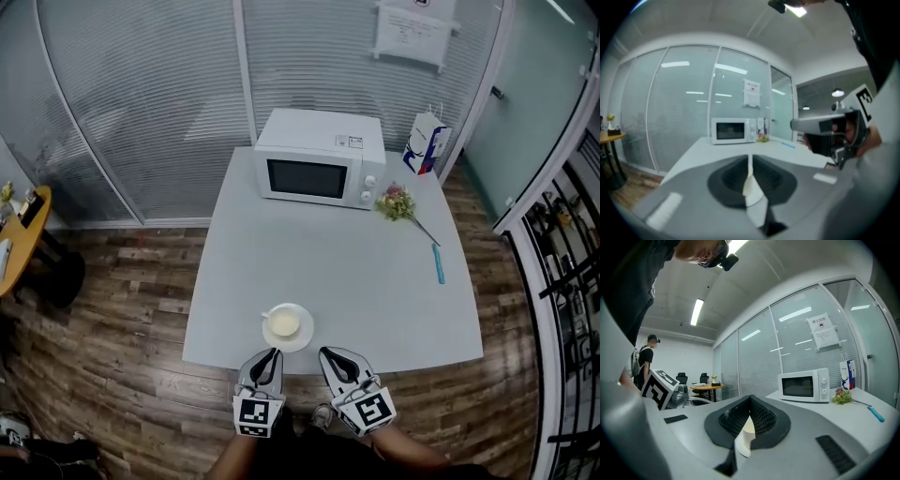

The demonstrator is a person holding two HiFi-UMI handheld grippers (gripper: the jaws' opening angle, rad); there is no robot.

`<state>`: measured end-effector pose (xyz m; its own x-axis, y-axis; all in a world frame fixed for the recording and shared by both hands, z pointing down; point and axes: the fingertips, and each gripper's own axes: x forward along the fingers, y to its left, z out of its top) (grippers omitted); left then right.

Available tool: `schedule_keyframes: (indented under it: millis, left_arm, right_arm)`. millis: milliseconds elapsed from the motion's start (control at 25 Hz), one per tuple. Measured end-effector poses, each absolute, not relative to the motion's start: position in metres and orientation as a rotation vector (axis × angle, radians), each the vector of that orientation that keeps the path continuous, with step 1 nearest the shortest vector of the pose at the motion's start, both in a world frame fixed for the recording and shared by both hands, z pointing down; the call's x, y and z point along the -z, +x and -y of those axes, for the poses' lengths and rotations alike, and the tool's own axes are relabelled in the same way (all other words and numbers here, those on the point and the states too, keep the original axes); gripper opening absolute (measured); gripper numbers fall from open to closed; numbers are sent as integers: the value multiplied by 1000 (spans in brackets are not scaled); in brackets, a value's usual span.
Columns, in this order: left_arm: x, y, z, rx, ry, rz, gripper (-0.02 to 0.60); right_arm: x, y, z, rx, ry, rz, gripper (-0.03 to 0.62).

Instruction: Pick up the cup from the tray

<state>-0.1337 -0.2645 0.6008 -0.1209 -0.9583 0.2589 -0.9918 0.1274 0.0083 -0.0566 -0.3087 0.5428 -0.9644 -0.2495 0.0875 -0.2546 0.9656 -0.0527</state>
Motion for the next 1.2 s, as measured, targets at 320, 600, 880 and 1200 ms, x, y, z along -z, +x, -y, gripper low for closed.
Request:
schedule_keyframes:
  millis: [320, 600, 880, 1200]
  left_arm:
    - [-645, -155, 290, -269, 1873, 2170, 237]
    - [-691, -159, 309, -340, 1820, 2101, 387]
    - [-728, -163, 325, -442, 1817, 2047, 388]
    - [-740, -170, 345, -473, 1816, 2032, 402]
  right_arm:
    - [-568, -77, 317, -112, 345, 2982, 5]
    - [-591, -84, 331, -140, 352, 2928, 5]
    - [-611, -83, 339, -155, 363, 2883, 5]
    - [-624, -81, 347, -197, 391, 2849, 6]
